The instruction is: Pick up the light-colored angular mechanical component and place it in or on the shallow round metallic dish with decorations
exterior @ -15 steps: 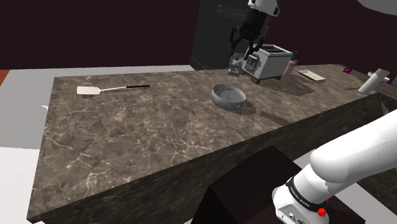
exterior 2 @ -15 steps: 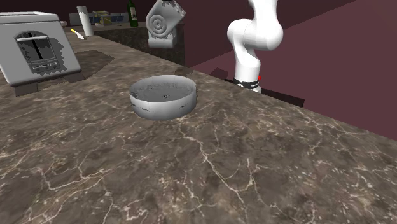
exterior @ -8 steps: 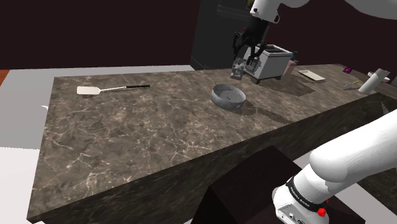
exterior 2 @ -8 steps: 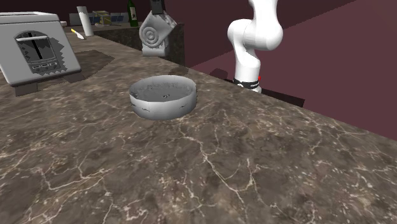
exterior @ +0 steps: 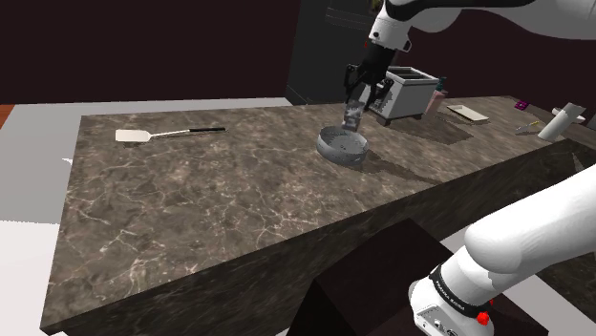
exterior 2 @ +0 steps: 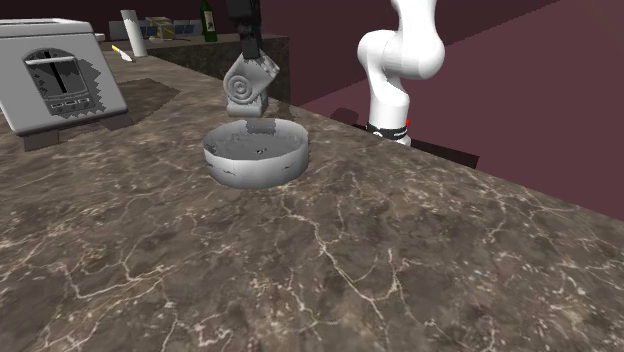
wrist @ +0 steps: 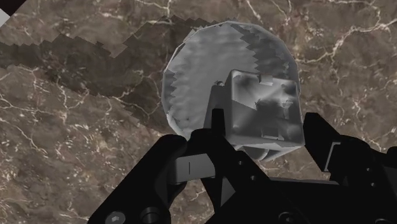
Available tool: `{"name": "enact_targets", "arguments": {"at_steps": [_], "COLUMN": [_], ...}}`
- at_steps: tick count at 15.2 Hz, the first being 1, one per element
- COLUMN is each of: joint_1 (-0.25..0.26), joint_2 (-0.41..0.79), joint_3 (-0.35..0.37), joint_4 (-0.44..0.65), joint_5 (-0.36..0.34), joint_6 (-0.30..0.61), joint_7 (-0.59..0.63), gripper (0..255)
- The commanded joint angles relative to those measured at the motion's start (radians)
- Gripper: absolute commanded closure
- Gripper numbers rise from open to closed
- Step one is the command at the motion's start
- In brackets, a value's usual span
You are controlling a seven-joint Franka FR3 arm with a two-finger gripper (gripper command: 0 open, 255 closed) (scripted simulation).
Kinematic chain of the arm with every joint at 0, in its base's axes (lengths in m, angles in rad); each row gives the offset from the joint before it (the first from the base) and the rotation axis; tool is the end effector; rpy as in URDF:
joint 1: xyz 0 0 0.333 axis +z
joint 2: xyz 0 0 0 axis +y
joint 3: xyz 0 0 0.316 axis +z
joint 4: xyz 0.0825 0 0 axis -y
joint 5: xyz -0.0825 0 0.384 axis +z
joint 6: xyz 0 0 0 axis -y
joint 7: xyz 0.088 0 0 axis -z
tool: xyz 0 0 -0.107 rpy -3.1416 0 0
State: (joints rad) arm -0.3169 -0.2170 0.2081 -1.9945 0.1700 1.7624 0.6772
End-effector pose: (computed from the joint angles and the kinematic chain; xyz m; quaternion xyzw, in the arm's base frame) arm 0.4925 -0.0313 0.5511 -0.9143 0.4002 0.0260 0.0560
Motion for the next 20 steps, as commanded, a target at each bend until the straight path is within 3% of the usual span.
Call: {"name": "enact_targets", "arguments": {"at_steps": [1, 7, 15, 16, 20], "joint_1": [0.001, 0.002, 0.002, 0.002, 0.002], "joint_2": [-0.004, 0.003, 0.004, 0.004, 0.003], "joint_3": [0.001, 0.004, 0.004, 0.005, 0.005], "joint_4": [-0.031, -0.105, -0.106, -0.106, -0.106], "joint_5": [0.002, 0.005, 0.005, 0.005, 0.005], "joint_6": [0.028, 0.108, 0.11, 0.11, 0.11], "joint_7": [-0.004, -0.012, -0.013, -0.013, -0.013], "gripper": [255, 255, 255, 0, 0]}}
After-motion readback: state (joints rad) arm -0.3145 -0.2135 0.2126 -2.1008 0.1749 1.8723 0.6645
